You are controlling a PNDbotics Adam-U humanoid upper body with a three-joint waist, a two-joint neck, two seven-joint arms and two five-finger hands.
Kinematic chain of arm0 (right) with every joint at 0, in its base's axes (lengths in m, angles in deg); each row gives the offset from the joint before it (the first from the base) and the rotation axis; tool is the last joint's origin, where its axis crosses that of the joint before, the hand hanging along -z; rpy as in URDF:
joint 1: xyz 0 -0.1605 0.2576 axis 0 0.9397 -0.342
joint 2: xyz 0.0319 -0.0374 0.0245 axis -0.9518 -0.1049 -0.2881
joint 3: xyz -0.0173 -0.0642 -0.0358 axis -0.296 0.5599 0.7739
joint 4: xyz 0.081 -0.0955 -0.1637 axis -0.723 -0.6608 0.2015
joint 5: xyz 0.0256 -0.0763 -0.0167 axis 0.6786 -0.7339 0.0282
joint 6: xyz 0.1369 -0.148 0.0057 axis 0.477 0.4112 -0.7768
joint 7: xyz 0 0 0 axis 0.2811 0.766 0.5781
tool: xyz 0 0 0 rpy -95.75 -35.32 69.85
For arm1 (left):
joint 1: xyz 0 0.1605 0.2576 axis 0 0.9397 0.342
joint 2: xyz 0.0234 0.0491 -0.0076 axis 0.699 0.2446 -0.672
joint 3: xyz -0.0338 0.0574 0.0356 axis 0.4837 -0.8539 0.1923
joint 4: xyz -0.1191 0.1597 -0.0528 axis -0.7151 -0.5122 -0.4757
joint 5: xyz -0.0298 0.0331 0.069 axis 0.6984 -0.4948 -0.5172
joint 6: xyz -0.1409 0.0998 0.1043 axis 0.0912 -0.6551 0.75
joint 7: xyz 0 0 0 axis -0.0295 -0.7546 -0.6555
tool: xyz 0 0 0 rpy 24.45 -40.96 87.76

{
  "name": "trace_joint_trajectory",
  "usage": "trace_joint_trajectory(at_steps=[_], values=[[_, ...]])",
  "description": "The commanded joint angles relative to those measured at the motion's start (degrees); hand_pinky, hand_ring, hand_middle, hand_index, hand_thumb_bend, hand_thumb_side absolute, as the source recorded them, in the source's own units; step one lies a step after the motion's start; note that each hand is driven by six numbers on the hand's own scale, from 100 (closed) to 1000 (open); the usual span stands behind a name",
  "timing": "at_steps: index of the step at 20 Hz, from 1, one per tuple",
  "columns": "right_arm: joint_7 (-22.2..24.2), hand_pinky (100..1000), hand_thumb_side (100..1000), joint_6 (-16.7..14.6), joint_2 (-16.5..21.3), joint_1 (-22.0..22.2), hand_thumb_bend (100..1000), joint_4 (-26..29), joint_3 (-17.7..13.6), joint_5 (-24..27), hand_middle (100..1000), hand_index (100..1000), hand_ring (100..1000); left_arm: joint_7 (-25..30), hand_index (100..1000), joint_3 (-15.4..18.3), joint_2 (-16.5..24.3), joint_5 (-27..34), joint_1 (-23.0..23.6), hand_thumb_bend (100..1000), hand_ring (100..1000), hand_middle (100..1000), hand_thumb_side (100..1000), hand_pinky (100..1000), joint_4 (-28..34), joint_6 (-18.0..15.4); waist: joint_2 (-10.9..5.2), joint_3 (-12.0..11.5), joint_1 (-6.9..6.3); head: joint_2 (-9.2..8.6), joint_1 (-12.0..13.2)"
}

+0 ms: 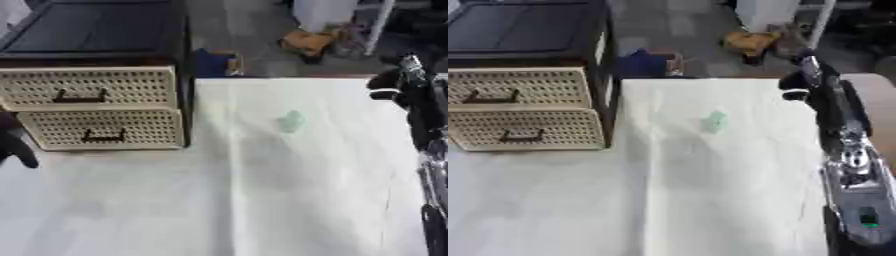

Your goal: Pick up objects from table and place into drawer.

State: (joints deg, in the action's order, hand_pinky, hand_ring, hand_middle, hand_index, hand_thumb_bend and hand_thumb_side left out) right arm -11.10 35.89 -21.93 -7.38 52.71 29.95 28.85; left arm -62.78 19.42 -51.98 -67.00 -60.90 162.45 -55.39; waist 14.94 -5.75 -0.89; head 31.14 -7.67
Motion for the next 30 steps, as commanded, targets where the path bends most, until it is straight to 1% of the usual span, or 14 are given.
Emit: trace_joint_trajectory(at_steps=[1,3,5,9,10,12,14,16,18,21,22,25,27,30], values=[[-0.1,673,949,-0.3,0.6,-1.0,100,1.2,0.0,-0.2,531,825,669,-0.7,729,0.6,1.1,0.2,-1.0,100,479,597,1000,417,0.8,-0.7,-1.11,-0.1,0.05,0.05,0.0],[-0.2,673,950,-0.4,0.7,-1.1,100,1.4,0.1,-0.1,531,825,669,-1.1,731,0.9,2.2,-0.2,-1.4,100,477,598,1000,414,0.8,-2.2,-1.10,0.0,-0.02,0.40,0.1],[-0.3,673,952,-0.4,0.9,-1.2,100,1.4,0.1,-0.2,531,825,669,-1.5,736,1.2,4.0,-1.0,-1.7,100,477,600,1000,412,0.8,-4.8,-1.06,-0.1,-0.15,0.69,0.0],[-0.6,672,956,-0.6,1.9,-1.4,100,1.6,0.1,-0.3,531,824,669,-3.9,755,2.2,12.0,-3.6,-2.1,100,481,607,854,407,0.8,-14.1,-0.83,-0.3,-0.82,0.97,-0.3],[-0.7,673,959,-0.7,2.2,-1.5,100,1.7,0.1,-0.4,532,824,670,-4.4,763,2.3,14.6,-4.8,-2.0,100,484,611,801,409,0.8,-16.7,-0.74,-0.4,-1.03,1.03,-0.4],[-1.0,673,969,-0.8,2.8,-1.9,100,1.9,0.2,-0.6,533,824,671,-5.8,780,2.4,19.5,-7.4,-1.7,100,488,615,738,411,0.8,-21.6,-0.57,-0.5,-1.39,1.29,-0.4],[-1.4,674,982,-1.2,3.5,-2.7,100,2.2,0.3,-1.1,535,823,673,-7.3,795,2.2,24.0,-10.4,-1.4,100,488,617,703,407,0.8,-25.5,-0.35,-0.6,-1.71,1.75,-0.4],[-2.2,674,996,-1.8,4.2,-3.7,100,2.4,0.5,-1.8,539,822,675,-8.5,815,2.2,27.6,-13.3,-1.2,100,494,619,648,409,0.8,-28.0,-0.08,-0.5,-1.95,2.40,-0.4],[-2.9,674,1000,-2.5,4.6,-4.5,100,2.6,0.7,-2.3,540,821,676,-10.0,824,2.5,30.2,-16.1,-1.0,100,492,615,625,407,0.8,-29.4,0.20,-0.3,-2.16,3.05,-0.5],[-3.6,675,1000,-3.2,5.1,-5.3,100,2.9,1.0,-2.8,542,820,677,-12.6,839,2.7,32.9,-19.8,-0.7,100,489,608,593,401,0.8,-30.3,0.64,0.2,-2.47,3.51,-0.5],[-3.8,675,1000,-3.3,5.2,-5.5,100,3.0,1.1,-2.9,542,820,678,-13.5,845,2.7,33.8,-20.9,-0.5,100,482,603,595,393,0.8,-30.4,0.74,0.3,-2.57,3.70,-0.5],[-4.3,675,1000,-3.6,5.2,-5.7,100,3.4,1.2,-3.1,543,820,678,-15.6,852,2.6,36.0,-23.4,-0.1,100,475,597,594,384,0.8,-30.1,0.79,0.7,-2.73,4.41,-0.6],[-4.6,675,1000,-3.6,5.0,-5.8,100,3.6,1.3,-3.2,543,820,679,-16.8,858,2.6,37.5,-24.5,0.1,100,472,592,587,377,0.8,-29.6,0.60,0.8,-2.76,5.04,-0.5],[-4.9,676,1000,-3.5,4.8,-5.8,100,4.0,1.3,-3.4,544,819,680,-17.8,865,2.5,39.4,-25.7,0.2,100,456,575,584,357,0.8,-29.0,0.18,1.0,-2.63,5.44,-0.5]])
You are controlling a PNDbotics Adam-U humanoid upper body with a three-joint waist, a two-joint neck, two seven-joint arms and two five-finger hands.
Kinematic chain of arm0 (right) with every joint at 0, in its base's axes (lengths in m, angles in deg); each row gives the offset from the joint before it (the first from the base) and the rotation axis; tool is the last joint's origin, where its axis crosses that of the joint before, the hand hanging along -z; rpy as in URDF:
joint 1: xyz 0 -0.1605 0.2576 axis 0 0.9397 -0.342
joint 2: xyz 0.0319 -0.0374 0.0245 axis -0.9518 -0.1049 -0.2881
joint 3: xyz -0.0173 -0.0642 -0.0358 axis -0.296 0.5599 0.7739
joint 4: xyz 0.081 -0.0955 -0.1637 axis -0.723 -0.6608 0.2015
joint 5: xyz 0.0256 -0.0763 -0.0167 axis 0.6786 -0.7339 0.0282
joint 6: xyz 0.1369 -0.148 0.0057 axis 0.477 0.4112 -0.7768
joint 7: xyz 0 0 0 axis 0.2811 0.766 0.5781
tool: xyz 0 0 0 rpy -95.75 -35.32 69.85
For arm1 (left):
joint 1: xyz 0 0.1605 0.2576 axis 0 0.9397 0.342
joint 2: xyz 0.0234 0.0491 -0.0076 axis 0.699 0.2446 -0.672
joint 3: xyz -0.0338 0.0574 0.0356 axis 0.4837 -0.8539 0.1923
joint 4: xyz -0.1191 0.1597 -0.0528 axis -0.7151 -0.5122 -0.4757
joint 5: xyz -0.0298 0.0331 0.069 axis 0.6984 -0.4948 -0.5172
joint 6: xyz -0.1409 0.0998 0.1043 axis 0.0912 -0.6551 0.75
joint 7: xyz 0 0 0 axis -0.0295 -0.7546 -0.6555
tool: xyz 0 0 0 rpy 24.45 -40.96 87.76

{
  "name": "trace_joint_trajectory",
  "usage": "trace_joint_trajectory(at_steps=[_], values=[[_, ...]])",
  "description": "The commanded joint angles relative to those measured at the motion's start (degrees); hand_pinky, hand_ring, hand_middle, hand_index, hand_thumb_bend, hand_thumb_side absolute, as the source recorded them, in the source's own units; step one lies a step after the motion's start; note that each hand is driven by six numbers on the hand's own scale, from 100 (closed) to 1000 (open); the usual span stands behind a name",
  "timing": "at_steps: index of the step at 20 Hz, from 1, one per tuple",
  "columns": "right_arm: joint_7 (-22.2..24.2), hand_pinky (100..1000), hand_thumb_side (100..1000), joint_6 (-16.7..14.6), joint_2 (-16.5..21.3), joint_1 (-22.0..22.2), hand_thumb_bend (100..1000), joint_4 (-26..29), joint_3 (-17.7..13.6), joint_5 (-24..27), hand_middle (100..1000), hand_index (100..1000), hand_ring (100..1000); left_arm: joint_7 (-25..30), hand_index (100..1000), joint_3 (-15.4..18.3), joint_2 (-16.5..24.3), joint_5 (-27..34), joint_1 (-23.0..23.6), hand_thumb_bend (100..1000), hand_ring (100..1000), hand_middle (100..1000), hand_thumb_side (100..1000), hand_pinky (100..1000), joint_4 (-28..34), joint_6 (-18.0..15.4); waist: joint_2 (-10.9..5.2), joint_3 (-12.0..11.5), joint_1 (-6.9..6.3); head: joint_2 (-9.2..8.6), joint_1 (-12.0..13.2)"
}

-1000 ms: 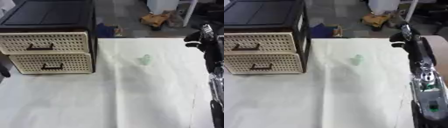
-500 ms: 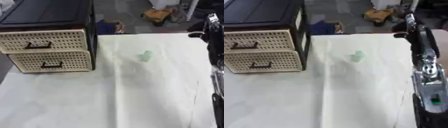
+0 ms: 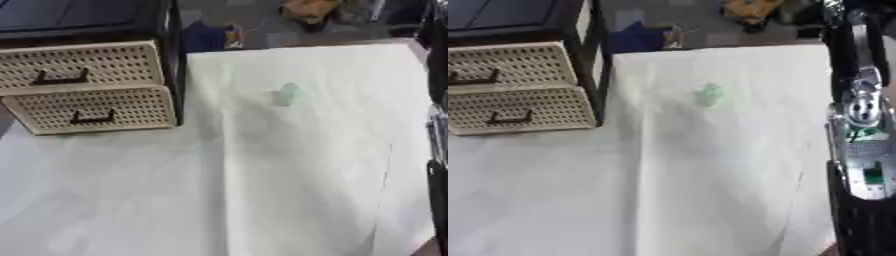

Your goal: Pick up objects from table and place into drawer.

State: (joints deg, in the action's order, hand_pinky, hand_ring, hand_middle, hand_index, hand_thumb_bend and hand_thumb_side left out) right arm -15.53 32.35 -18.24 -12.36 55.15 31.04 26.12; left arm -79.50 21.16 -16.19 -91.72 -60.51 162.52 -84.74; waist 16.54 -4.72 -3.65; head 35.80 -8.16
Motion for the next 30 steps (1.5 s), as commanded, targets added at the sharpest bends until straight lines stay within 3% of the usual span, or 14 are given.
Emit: trace_joint_trajectory(at_steps=[1,9,15,16,18,21,27,30], values=[[-0.6,676,1000,0.1,1.0,-0.9,100,1.7,0.2,-0.8,545,819,680,-1.2,866,0.8,4.3,-1.3,-0.3,100,453,571,584,353,0.7,0.6,-1.58,0.1,0.21,0.85,0.0],[-1.4,677,1000,0.2,0.2,-1.1,100,1.9,0.3,-1.3,546,818,681,1.3,891,0.2,8.4,-3.1,-1.5,100,376,543,648,266,0.7,2.8,-2.48,0.1,1.24,0.27,0.2],[-1.5,677,1000,-0.1,0.1,-1.8,100,1.5,0.4,-1.3,546,818,682,6.0,894,-1.1,8.3,1.2,-1.9,100,257,477,744,151,0.7,5.1,-2.24,0.5,1.80,-0.69,0.7],[-1.5,678,1000,-0.1,0.1,-1.8,100,1.4,0.4,-1.3,546,818,682,7.0,895,-1.1,8.4,1.7,-2.0,100,126,383,754,100,0.7,5.3,-2.24,0.4,1.85,-0.88,0.8],[-1.5,678,1000,-0.2,0.1,-1.9,100,1.2,0.4,-1.4,546,818,682,9.2,883,-1.1,9.2,2.4,-2.7,100,100,263,770,100,0.7,5.3,-2.29,0.3,1.95,-1.19,0.9],[-1.5,679,1000,-0.3,0.1,-1.9,100,1.0,0.4,-1.5,546,818,682,14.2,874,-1.4,11.0,2.6,-4.7,100,100,100,824,100,0.7,4.4,-2.50,-0.1,2.07,-1.38,0.9],[-1.5,680,1000,-0.2,-0.3,-1.6,100,0.8,0.4,-1.7,546,817,683,28.6,870,-2.3,14.3,2.6,-10.0,100,100,100,988,100,0.7,4.5,-3.19,-0.4,2.33,-1.94,0.7],[-1.5,680,1000,-0.2,-0.4,-1.5,100,0.8,0.5,-1.8,546,817,683,35.4,888,-3.1,15.2,2.7,-12.6,100,100,100,1000,100,0.7,5.4,-3.49,-0.5,2.39,-2.38,0.8]])
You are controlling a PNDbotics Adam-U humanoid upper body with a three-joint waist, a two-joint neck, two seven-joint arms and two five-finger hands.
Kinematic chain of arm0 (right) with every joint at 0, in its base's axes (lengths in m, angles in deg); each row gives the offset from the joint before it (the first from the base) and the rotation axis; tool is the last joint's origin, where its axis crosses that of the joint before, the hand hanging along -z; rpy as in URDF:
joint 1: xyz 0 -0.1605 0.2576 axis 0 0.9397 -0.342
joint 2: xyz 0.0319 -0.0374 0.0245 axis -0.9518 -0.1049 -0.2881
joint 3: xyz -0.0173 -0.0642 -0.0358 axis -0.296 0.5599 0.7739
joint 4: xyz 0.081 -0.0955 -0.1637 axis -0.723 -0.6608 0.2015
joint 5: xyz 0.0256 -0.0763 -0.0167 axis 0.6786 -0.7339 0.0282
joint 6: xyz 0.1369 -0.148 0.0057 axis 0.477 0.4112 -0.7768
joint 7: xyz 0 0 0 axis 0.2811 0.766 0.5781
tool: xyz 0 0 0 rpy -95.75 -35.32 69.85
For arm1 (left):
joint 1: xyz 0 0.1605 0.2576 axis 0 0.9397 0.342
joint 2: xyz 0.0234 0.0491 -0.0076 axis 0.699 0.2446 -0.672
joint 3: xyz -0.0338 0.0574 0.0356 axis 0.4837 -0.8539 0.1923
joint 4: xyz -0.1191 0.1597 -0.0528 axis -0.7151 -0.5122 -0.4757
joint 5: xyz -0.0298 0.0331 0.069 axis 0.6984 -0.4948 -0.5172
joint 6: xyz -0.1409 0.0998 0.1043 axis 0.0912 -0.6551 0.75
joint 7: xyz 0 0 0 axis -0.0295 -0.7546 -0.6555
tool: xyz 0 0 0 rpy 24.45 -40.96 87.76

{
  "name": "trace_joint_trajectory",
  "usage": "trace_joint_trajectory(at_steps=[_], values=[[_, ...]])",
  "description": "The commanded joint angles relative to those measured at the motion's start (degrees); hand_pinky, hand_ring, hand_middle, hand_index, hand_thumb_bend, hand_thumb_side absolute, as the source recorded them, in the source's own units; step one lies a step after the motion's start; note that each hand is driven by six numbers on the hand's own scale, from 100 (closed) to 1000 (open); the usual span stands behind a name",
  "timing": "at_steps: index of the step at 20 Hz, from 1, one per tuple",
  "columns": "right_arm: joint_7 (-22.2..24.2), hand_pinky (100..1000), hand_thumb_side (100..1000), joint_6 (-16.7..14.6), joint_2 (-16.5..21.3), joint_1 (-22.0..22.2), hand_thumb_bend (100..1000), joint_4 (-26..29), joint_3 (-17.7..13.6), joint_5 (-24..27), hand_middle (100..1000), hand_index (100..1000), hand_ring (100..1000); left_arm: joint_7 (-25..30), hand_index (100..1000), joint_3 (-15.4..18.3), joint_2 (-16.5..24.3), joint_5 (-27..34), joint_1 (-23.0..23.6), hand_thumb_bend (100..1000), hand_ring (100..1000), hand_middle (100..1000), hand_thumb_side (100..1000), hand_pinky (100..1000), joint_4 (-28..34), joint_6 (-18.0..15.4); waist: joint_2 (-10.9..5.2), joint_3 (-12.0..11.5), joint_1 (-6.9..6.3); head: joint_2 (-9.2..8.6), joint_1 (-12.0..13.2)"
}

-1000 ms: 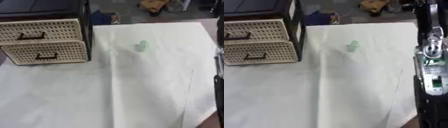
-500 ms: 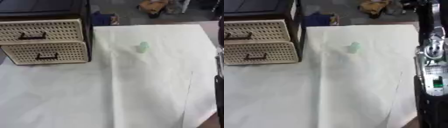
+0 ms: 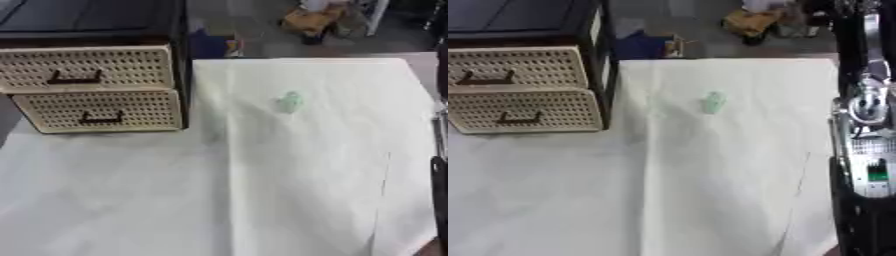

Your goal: Pick up objects from table and place into drawer.

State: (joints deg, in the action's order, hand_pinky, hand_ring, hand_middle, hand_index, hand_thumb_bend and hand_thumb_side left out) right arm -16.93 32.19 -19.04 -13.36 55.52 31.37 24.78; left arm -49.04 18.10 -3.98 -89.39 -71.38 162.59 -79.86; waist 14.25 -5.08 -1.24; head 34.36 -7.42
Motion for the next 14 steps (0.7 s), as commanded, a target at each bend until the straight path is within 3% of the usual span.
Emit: trace_joint_trajectory(at_steps=[1,7,14], values=[[-0.1,680,1000,-0.1,0.4,-0.5,100,0.4,0.2,-0.5,547,817,683,7.4,899,-0.4,3.0,0.6,-2.6,100,100,100,1000,100,0.6,0.8,-1.28,-0.1,-0.01,-1.10,0.1],[0.2,679,1000,0.1,0.1,0.0,100,0.2,0.2,-0.5,548,817,683,20.3,926,-2.4,1.9,4.6,-8.5,100,100,100,1000,100,0.6,1.8,-1.58,-0.1,-0.06,-1.67,0.2],[0.5,680,1000,0.1,0.1,0.2,100,0.2,0.3,-0.4,548,817,683,27.8,946,-4.7,0.1,9.1,-14.0,100,100,100,1000,100,0.6,5.3,-1.73,0.1,-0.31,-1.97,0.4]])
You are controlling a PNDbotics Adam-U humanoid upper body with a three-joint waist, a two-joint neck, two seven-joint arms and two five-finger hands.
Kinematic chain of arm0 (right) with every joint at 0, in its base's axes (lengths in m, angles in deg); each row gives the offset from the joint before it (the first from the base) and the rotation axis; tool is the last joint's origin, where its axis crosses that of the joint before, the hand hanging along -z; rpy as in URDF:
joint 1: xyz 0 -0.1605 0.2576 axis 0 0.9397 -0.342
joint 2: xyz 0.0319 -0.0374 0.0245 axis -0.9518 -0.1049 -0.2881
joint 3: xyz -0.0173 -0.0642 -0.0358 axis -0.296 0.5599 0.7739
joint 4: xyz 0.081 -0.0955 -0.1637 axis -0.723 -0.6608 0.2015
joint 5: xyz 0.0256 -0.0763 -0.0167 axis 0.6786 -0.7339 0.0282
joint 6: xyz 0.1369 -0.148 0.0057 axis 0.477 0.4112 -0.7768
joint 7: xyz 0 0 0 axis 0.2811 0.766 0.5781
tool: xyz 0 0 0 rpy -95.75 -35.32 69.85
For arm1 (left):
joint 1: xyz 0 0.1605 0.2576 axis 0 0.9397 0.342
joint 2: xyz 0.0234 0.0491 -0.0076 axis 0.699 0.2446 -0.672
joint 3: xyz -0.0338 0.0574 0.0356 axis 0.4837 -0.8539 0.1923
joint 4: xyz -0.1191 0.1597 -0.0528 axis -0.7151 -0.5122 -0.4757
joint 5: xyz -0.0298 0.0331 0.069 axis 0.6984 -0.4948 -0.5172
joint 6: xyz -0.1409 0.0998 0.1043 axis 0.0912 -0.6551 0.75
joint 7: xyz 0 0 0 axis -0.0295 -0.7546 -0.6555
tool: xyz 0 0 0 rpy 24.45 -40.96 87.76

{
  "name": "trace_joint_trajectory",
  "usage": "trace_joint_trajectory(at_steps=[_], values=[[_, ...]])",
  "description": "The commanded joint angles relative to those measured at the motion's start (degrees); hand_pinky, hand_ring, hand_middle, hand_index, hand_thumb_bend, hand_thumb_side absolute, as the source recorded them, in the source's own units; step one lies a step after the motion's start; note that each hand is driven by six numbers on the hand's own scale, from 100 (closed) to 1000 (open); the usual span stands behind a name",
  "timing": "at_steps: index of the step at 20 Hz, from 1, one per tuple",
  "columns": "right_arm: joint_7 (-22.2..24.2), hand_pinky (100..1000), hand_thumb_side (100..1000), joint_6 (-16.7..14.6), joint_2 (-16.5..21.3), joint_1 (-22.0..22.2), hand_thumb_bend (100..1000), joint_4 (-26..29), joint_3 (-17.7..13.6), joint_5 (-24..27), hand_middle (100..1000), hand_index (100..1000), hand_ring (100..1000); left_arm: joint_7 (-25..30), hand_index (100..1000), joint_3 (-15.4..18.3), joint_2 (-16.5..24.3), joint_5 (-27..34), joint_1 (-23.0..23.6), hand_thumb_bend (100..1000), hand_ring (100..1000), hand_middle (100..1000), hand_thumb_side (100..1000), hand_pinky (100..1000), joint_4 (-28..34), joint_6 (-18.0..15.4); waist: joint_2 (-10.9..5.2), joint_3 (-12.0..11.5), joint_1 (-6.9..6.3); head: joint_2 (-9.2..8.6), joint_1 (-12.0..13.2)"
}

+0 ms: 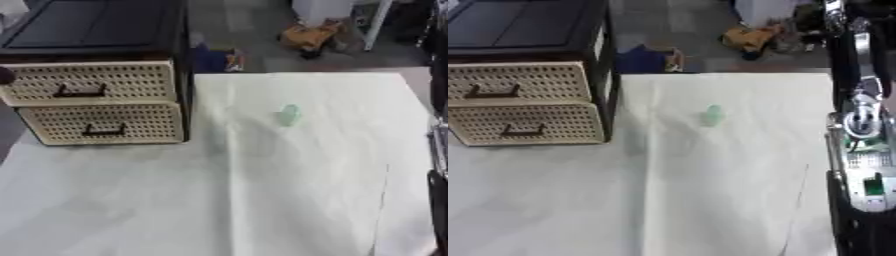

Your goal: Pick up objects from table and place into drawer.

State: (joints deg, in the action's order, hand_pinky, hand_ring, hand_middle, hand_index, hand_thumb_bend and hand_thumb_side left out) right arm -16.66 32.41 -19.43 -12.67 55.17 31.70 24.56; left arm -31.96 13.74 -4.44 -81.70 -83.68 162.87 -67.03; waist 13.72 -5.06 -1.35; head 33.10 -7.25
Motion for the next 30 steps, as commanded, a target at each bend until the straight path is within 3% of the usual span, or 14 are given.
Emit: trace_joint_trajectory(at_steps=[1,11,19,30], values=[[0.2,679,1000,-0.1,0.5,-0.4,100,0.6,0.0,-0.2,548,817,683,11.2,950,-0.9,0.2,1.8,-2.4,100,100,100,1000,100,0.4,-6.9,-1.22,0.1,-0.26,-0.74,0.3],[0.6,680,1000,0.2,0.1,0.0,100,1.0,0.2,0.1,547,816,684,11.7,1000,-5.8,-3.4,0.5,-6.2,100,100,102,1000,100,0.4,-2.3,-1.27,0.7,-0.55,-1.22,1.1],[0.8,680,1000,0.2,-0.1,0.1,100,1.0,0.3,0.2,547,816,685,10.9,1000,-7.8,-5.0,-8.9,-9.1,100,100,100,1000,100,-1.8,1.3,-1.31,0.8,-0.60,-1.23,1.5],[1.0,679,1000,0.3,-0.1,0.1,100,1.1,0.4,0.2,548,816,685,5.6,1000,-9.6,-7.3,-19.1,-11.1,100,100,100,1000,100,-6.9,3.1,-1.21,1.1,-0.85,-1.32,2.0]])
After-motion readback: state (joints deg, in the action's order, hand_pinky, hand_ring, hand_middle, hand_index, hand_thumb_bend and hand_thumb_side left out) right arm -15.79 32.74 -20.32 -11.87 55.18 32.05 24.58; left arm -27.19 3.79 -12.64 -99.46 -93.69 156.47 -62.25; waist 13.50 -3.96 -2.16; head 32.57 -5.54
